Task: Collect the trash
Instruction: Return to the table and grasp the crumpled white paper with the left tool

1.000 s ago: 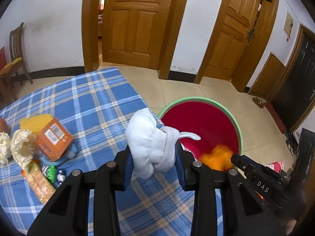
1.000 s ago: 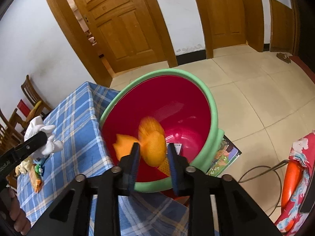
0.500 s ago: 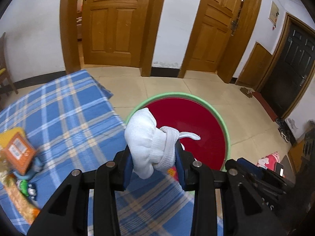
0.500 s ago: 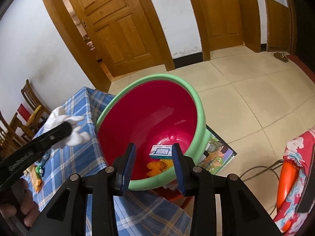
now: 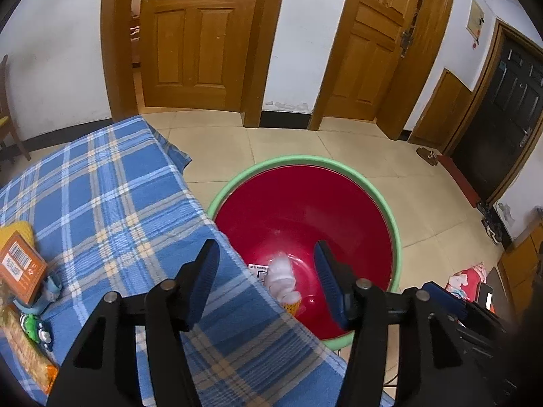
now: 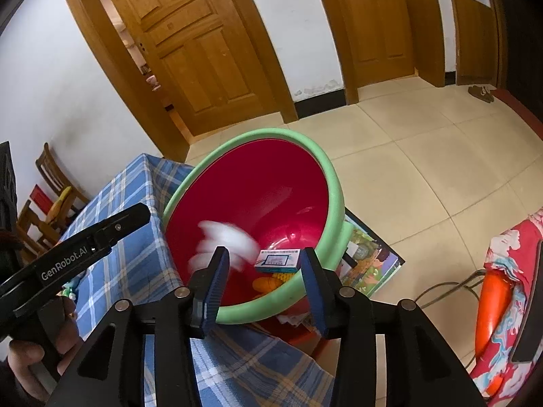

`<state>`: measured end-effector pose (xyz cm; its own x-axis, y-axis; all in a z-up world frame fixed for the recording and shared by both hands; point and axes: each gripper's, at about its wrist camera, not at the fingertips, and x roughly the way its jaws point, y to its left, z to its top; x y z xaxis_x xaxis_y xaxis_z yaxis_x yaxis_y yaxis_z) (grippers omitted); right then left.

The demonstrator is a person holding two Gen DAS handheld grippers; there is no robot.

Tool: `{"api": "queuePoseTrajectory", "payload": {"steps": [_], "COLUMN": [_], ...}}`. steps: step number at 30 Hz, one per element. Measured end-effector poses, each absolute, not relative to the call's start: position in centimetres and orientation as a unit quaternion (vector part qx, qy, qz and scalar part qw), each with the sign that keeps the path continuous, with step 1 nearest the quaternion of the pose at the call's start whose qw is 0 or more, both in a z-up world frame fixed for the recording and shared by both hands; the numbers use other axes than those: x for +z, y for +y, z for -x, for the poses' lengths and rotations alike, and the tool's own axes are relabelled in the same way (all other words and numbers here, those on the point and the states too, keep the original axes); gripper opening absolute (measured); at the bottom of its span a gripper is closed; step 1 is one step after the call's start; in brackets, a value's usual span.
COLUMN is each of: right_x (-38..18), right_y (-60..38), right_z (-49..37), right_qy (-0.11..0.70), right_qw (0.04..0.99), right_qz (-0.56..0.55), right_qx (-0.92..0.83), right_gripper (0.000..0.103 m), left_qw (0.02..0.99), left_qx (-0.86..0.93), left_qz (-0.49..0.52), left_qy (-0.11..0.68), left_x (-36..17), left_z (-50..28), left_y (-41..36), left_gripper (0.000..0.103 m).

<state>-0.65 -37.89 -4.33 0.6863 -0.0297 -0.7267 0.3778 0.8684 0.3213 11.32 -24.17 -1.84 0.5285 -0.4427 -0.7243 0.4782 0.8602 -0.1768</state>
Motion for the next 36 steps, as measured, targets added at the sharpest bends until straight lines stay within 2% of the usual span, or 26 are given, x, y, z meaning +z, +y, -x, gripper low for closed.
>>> {"api": "queuePoseTrajectory", "payload": {"steps": [11, 21, 32, 36], "right_x": [-3.2, -2.3, -1.5, -1.1], "right_y": [-35.7, -33.0, -28.9, -27.3], "right_z": [0.6, 0.0, -1.3, -1.9], "right_qy": [0.369, 0.369, 0.379, 0.381], "right_qw": [0.898, 0.904, 0.908, 0.91], "right_qz": [-0.221, -0.204, -0.175, -0.162], "right_qx": [-0.093, -0.065, -0.028, -0.014], "right_gripper": [0.062, 0.067, 0.076, 0.076], "left_qw": [0.893, 0.911, 0.925, 0.927], "left_qx": [-0.219, -0.162, -0.092, -0.065], "left_qz": [-0.004, 0.015, 0.029, 0.036], "left_qy": [0.392, 0.379, 0.366, 0.369], "left_x": [0.1, 1.4, 1.8, 1.4], "left_z": [-10.2, -9.9, -9.9, -10.1], "left_y": [-19.5, -13.9, -7.3, -5.0], "left_gripper": [0.058, 0.058, 0.059, 0.061]}}
